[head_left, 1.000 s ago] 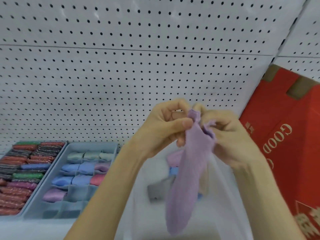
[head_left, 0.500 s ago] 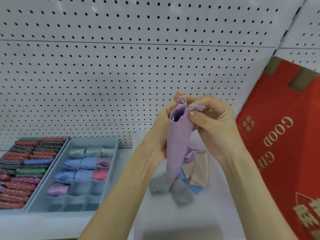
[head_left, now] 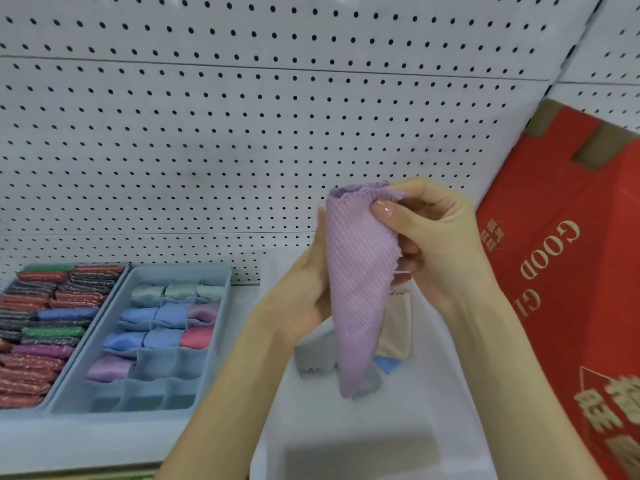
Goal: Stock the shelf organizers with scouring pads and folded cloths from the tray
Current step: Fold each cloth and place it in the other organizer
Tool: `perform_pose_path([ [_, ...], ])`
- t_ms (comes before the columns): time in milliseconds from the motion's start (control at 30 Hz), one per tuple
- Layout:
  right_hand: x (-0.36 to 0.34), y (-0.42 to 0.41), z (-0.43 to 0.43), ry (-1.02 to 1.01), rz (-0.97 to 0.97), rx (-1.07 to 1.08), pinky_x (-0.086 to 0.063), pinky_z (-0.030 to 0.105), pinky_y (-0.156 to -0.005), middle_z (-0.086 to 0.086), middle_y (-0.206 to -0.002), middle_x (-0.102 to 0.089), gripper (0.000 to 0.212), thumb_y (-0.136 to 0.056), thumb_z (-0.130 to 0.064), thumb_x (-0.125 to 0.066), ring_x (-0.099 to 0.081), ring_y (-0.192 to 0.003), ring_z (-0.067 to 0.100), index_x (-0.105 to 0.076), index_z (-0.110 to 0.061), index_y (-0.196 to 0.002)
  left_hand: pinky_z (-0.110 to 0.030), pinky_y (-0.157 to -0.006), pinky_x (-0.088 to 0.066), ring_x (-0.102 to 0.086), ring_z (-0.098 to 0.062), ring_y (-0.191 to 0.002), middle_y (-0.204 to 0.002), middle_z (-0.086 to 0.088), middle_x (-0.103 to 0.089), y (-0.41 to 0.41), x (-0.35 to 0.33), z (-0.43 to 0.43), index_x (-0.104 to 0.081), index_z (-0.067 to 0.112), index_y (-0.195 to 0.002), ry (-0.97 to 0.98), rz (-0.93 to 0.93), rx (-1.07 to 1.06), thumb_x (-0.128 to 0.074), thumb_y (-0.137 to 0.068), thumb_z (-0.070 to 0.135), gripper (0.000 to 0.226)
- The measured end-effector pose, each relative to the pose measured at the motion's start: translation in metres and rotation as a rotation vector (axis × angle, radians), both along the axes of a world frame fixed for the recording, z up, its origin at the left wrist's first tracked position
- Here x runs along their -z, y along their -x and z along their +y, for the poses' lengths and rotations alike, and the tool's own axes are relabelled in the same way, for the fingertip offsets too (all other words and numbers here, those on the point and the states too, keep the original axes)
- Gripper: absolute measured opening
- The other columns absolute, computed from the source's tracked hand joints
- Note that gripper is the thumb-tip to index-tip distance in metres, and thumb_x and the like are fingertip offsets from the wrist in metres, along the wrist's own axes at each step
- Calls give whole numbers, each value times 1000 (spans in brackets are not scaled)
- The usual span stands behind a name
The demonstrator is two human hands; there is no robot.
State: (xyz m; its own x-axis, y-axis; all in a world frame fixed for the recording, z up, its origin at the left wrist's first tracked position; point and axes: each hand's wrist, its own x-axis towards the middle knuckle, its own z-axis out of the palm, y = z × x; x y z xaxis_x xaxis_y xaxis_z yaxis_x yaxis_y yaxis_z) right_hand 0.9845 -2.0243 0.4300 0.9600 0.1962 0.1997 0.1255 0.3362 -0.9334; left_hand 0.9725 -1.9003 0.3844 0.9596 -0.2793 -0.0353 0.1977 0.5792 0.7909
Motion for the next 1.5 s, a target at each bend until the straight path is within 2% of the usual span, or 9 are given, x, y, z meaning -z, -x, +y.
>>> perform_pose_path([
  [67, -3, -2, 0, 65, -32, 89, -34, 11, -35, -7, -55, -63, 9, -69, -5, -71, -51, -41, 1, -64, -10, -71, -33, -95, -51, -62, -16, -112, -119, 0, -67, -1, 4, 8, -65, 26, -120, 63, -168, 143, -40, -80, 67, 62],
  [133, -4, -5, 0, 128, -103, 168, -39, 13, -39, -6, -63, -69, 12, -73, -2, -72, -60, -53, 4, -67, -13, -70, -40, -102, -45, -54, -23, -123, -132, -2, -59, -2, 9, 16, -57, 26, -131, 61, -256, 236, -48, -76, 66, 68],
  [267, -4, -10, 4, 164, -183, 228, -49, 14, -56, -6, -66, -71, 14, -73, 3, -73, -67, -65, 5, -68, -9, -73, -32, -81, -55, -69, -24, -98, -106, -6, -72, 0, 7, 14, -71, 17, -106, -61, -223, 141, -67, -81, 24, 26],
  [467, 1, -19, 5, 199, -192, 259, -52, 20, -63, -5, -71, -71, 12, -77, -2, -72, -66, -68, 7, -68, -9, -85, -32, -73, -58, -72, -25, -84, -93, -11, -74, 0, 8, 12, -65, 5, -101, -175, -181, 62, -60, -75, 6, 27],
  [667, 52, -18, -20, 370, 155, -66, -49, 28, -75, 5, -85, -67, 71, -69, -64, -66, -61, -82, 17, -60, -3, -103, -30, -75, -58, -71, -22, -86, -93, -10, -74, -5, 4, 19, -70, 5, -94, -190, -103, -102, -64, -73, 8, 22],
  [867, 71, -1, -14, 422, 62, -128, -37, 19, -55, 8, -64, -51, 30, -77, -27, -63, -45, -62, 15, -62, 0, -66, -31, -78, -58, -69, -19, -99, -98, -7, -74, -10, 7, 20, -68, 5, -99, -228, -103, -176, -58, -86, 0, 17],
  [1133, 86, -2, -22, 450, 67, -13, -31, 30, -48, 22, -64, -50, 31, -82, -28, -68, -40, -57, 17, -67, 3, -81, -37, -84, -57, -69, -21, -97, -107, -6, -72, -10, 32, 23, -66, 10, -109, -462, 46, -10, -60, -83, 32, 35],
  [1367, 115, 8, -29, 375, 300, 55, -47, 30, -60, 11, -80, -71, 11, -89, -8, -62, -59, -69, 18, -72, -10, -86, -25, -60, -54, -65, -20, -70, -84, -15, -71, 6, 66, 18, -65, 6, -92, -674, 107, -35, -62, -91, 14, 8],
  [1500, 119, 12, -33, 294, 383, 66, -48, 31, -62, 20, -91, -69, 12, -89, -8, -61, -60, -76, 25, -69, -11, -97, -27, -66, -55, -65, -22, -75, -94, -20, -71, 7, 70, 10, -65, 10, -101, -637, 64, -49, -60, -92, 14, 11],
])
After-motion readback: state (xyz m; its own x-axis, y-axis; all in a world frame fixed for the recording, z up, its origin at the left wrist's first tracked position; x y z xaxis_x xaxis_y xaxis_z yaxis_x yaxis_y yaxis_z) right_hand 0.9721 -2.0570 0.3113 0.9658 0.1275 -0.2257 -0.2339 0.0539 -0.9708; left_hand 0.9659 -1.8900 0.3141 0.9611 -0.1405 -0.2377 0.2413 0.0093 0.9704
